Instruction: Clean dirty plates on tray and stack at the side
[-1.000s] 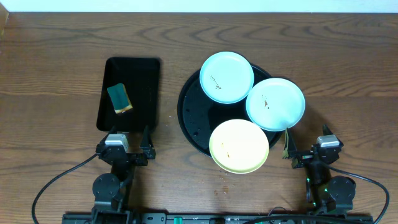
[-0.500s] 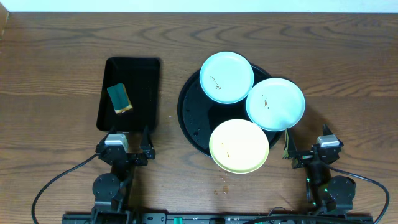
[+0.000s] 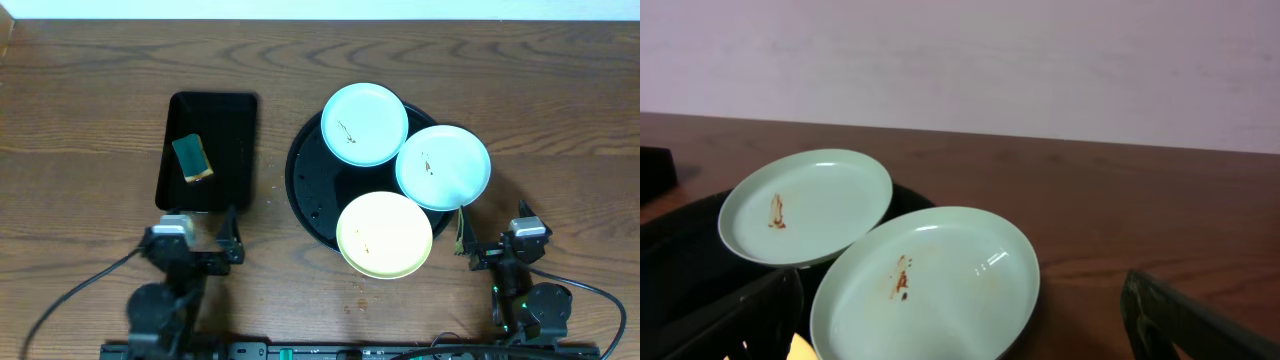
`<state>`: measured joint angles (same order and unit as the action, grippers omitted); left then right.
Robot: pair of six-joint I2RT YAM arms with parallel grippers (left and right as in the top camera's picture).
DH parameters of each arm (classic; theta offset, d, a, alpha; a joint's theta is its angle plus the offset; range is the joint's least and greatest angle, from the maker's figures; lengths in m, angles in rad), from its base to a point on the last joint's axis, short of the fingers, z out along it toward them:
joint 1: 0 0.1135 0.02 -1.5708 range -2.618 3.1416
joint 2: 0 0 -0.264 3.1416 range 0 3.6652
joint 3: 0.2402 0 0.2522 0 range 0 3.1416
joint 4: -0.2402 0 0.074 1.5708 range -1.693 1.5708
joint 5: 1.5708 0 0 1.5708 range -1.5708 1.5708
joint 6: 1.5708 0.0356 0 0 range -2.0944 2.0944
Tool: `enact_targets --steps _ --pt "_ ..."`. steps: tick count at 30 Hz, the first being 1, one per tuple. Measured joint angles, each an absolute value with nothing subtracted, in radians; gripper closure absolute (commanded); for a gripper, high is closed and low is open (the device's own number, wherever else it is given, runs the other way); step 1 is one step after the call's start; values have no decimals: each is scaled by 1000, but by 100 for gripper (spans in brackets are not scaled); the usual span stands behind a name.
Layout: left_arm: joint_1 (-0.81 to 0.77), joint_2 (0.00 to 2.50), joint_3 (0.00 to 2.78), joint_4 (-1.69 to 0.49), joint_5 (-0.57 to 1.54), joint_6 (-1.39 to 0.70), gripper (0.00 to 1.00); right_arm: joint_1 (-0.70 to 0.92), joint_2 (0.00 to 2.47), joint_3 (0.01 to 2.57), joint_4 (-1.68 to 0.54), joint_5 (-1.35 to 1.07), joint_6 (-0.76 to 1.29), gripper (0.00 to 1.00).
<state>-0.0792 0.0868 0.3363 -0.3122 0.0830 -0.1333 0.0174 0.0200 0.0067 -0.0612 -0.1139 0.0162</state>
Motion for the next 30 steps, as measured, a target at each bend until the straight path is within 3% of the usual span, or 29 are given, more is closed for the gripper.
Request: enact_targets --steps 5,11,14,20,25,27,30 --pt "-79 294 760 -559 101 -84 5 17 24 48 -152 -149 59 1" --pt "-79 617 1230 -907 169 -2 5 17 175 360 -435 -196 103 1" --pt "-79 714 1327 -967 193 10 5 17 337 583 -596 -254 105 1" --pt "-79 804 1352 -1032 212 27 5 17 781 1069 -1135 -406 75 1" --pt "-79 822 1352 -1077 212 28 5 17 1012 1271 -1310 -472 62 1" --pt "-79 824 1352 -1077 211 27 6 17 1067 1284 -1335 -485 56 11" --pt "-79 832 1351 -1100 194 -8 9 17 1126 1275 -1343 -495 41 41"
